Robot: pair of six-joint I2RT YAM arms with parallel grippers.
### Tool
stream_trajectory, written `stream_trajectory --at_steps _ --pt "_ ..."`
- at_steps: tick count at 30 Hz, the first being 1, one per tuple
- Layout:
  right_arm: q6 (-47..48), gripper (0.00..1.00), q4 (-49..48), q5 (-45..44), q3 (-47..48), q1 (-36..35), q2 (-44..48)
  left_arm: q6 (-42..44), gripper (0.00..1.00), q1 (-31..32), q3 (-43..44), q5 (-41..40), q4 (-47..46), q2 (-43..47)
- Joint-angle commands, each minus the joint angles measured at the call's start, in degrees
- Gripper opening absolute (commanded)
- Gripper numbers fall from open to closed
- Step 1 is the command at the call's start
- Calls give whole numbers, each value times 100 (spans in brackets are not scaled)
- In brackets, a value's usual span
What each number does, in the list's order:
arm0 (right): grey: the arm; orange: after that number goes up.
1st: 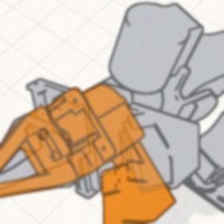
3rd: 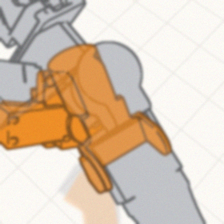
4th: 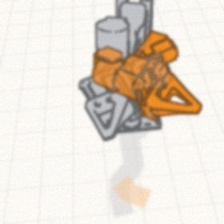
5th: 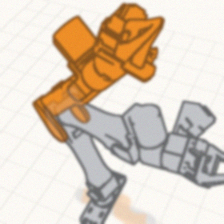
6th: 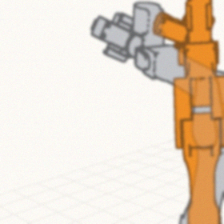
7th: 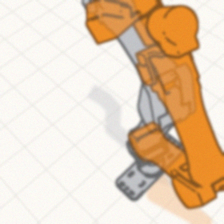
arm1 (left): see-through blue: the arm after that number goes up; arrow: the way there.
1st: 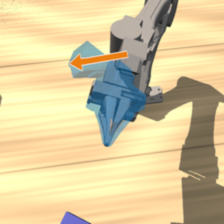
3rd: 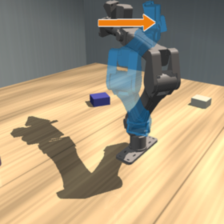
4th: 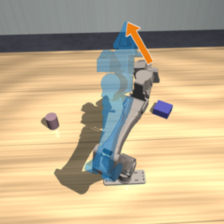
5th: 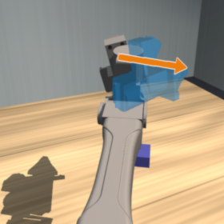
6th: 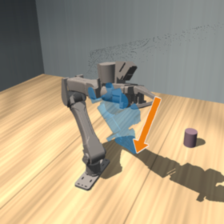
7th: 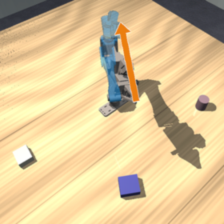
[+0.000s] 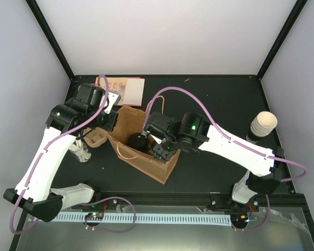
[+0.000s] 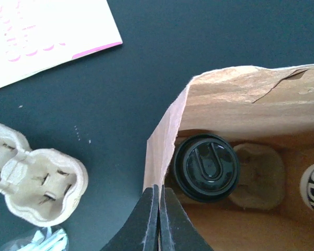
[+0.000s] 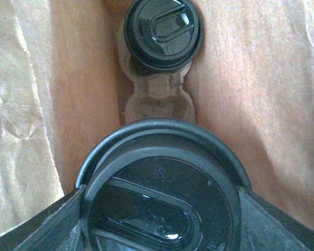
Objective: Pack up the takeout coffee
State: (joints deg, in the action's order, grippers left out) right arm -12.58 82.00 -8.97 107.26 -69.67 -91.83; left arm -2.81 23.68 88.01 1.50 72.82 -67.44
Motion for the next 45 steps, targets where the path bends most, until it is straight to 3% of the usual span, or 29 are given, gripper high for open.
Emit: stream_trajectory --at_steps 1,11,19,20,25,28,35,45 --pt "-3 57 257 39 -15 -28 -23 -134 2 -25 138 393 2 262" --pt "197 57 341 498 -388 -201 81 -532 2 -22 -158 1102 -63 536" --pt "148 57 217 264 -838 -627 330 -816 2 -20 -282 1469 147 927" --pt "148 57 193 248 -898 -699 377 -818 6 -21 -307 1457 146 997" --pt "135 57 133 1 -1243 -1099 486 -852 64 -29 -66 1238 153 1237" --pt "129 57 52 -136 -1421 -1294 533 -876 77 -37 410 1129 348 1119" --pt "199 57 -47 -569 -1634 -1711 644 -857 84 -39 1183 803 346 798" --pt "387 57 -243 -1199 -1924 -2443 609 -867 85 -232 1087 517 -300 319"
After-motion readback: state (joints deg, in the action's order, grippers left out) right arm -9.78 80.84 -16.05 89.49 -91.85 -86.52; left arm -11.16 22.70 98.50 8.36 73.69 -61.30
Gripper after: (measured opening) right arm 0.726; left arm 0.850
